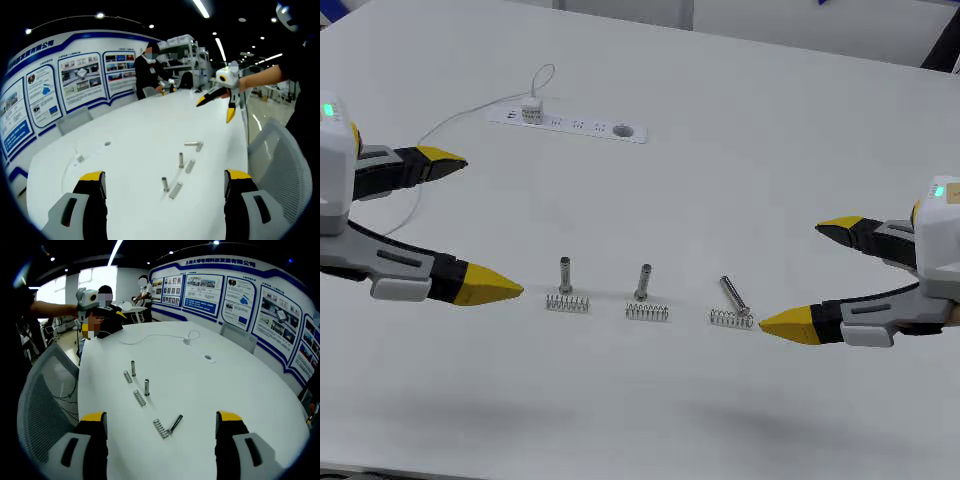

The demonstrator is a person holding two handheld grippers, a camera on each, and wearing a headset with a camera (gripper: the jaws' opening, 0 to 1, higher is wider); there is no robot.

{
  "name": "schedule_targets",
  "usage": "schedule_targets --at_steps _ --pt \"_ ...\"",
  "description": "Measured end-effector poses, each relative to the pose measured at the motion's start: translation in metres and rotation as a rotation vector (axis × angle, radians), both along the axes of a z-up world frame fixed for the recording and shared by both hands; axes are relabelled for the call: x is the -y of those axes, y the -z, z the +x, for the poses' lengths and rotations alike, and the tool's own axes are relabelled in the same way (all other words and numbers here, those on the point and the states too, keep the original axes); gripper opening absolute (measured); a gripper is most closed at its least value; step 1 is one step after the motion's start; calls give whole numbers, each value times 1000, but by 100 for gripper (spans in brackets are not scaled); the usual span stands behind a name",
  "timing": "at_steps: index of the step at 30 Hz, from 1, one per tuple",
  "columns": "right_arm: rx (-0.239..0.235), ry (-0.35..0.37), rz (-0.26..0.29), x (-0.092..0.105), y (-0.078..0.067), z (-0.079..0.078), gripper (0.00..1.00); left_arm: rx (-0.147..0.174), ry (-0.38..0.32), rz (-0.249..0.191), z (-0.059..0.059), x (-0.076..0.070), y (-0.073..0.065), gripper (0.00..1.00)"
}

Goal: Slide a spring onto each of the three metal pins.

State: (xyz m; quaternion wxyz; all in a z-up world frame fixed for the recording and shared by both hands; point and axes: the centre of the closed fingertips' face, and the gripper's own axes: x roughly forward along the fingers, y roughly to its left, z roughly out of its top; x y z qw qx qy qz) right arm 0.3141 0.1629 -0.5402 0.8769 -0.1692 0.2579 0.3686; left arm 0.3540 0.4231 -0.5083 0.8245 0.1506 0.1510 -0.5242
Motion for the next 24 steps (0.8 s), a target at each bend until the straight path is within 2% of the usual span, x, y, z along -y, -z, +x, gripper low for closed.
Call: schedule_targets --at_steps 9,24 --pt "1 9 11 -2 0 1 90 -7 5 17 -3 -1 6 100" --pt "-24 28 7 1 8 1 90 -11 13 11 -3 3 9 100"
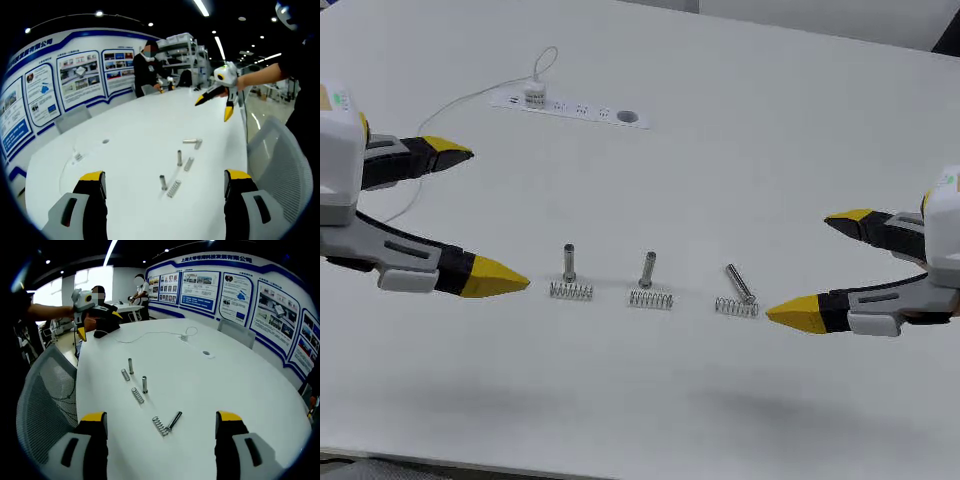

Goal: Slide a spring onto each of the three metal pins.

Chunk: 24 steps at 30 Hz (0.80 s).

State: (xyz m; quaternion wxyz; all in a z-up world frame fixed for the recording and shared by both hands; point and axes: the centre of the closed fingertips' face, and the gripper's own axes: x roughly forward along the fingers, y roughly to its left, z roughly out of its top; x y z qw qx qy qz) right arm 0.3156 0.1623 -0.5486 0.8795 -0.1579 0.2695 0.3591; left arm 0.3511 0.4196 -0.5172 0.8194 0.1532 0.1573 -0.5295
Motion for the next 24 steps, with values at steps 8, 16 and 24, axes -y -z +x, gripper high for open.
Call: schedule_targets --at_steps 8,16,24 --pt "-20 -4 1 -4 8 1 90 -14 -6 3 0 0 7 100" --pt "-17 -5 -1 -6 9 5 88 -29 -13 2 1 -3 13 100" --pt "-21 1 -8 -4 11 6 88 -28 -24 -7 4 -4 12 100"
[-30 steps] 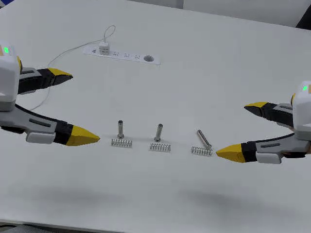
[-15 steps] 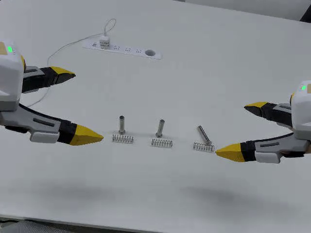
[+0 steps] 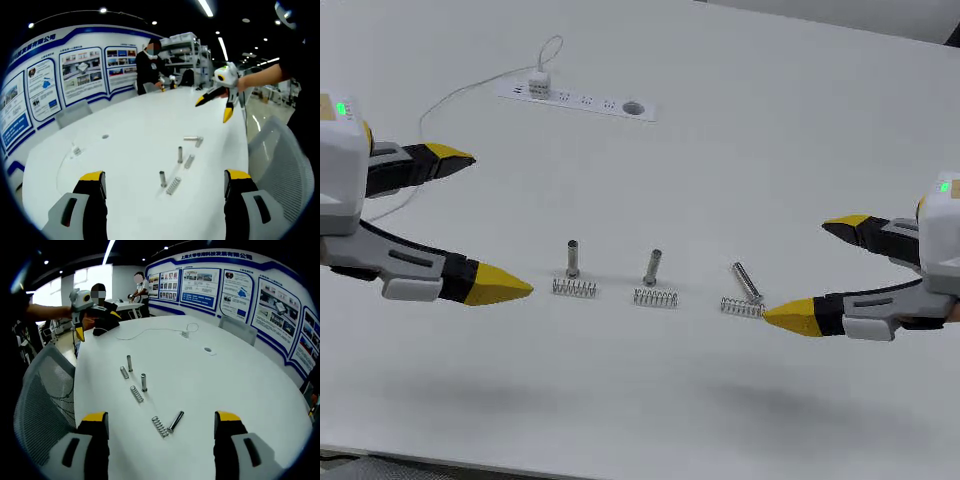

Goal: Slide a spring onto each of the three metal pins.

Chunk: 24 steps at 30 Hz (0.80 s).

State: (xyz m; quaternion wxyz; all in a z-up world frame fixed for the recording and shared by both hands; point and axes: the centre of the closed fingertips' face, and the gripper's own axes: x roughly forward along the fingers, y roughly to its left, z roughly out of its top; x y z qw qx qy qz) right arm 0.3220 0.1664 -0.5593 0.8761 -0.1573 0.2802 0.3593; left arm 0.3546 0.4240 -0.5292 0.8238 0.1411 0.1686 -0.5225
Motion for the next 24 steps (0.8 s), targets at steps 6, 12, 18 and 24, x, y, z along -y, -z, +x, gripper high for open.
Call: schedule_targets --at_steps 6,12,18,24 --pt "15 24 11 3 -1 3 85 9 -23 -18 3 -4 -5 100" --pt "7 34 15 5 3 6 83 9 -29 -15 2 -6 -5 100" --pt "-5 49 26 5 7 8 79 0 -30 -11 0 -5 -1 100" --pt "-21 69 33 4 16 15 76 -7 -33 -21 -1 -1 1 100"
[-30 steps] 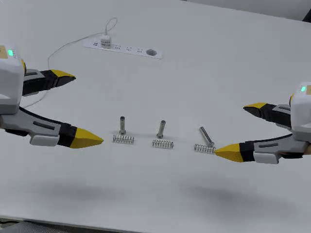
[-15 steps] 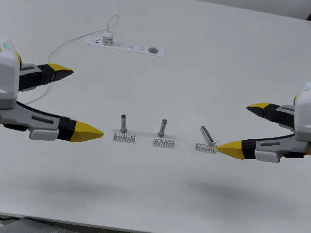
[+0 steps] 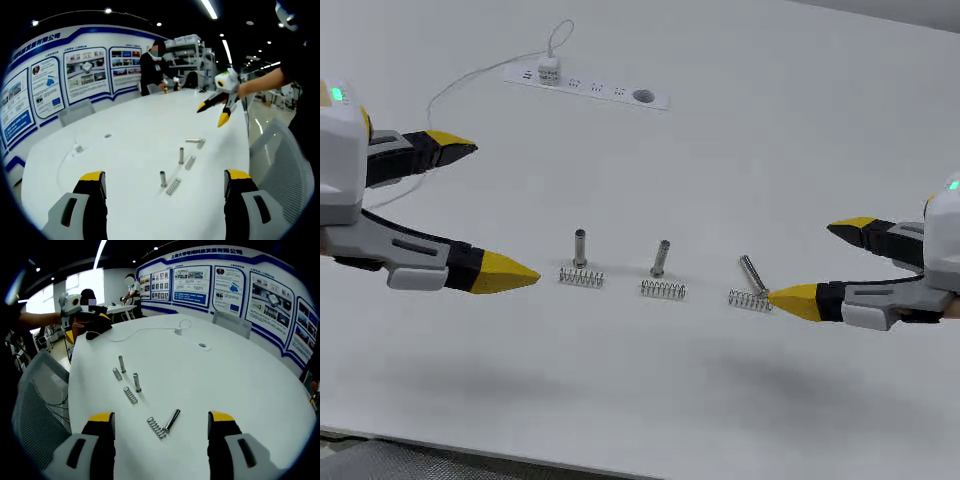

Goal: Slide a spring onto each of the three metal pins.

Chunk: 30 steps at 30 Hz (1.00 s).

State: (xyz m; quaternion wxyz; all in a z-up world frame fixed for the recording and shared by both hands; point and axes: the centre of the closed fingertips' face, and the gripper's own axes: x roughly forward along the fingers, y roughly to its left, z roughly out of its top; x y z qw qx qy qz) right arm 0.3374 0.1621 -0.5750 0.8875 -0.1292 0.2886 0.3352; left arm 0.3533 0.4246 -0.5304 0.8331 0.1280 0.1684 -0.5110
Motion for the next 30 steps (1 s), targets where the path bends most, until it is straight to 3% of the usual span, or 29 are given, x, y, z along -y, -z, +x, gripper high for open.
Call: schedule_targets --at_steps 9,14,23,30 --pt "-28 15 -33 -5 19 16 69 -11 -7 -23 -2 3 0 100" --pt "-52 34 -36 -5 26 24 60 -20 -19 -40 -1 0 -1 100" --pt "-93 59 -74 0 42 39 56 -24 -27 -31 -3 -3 3 100" --pt "-133 67 -72 -5 57 44 48 -35 -47 -33 -4 -3 9 99"
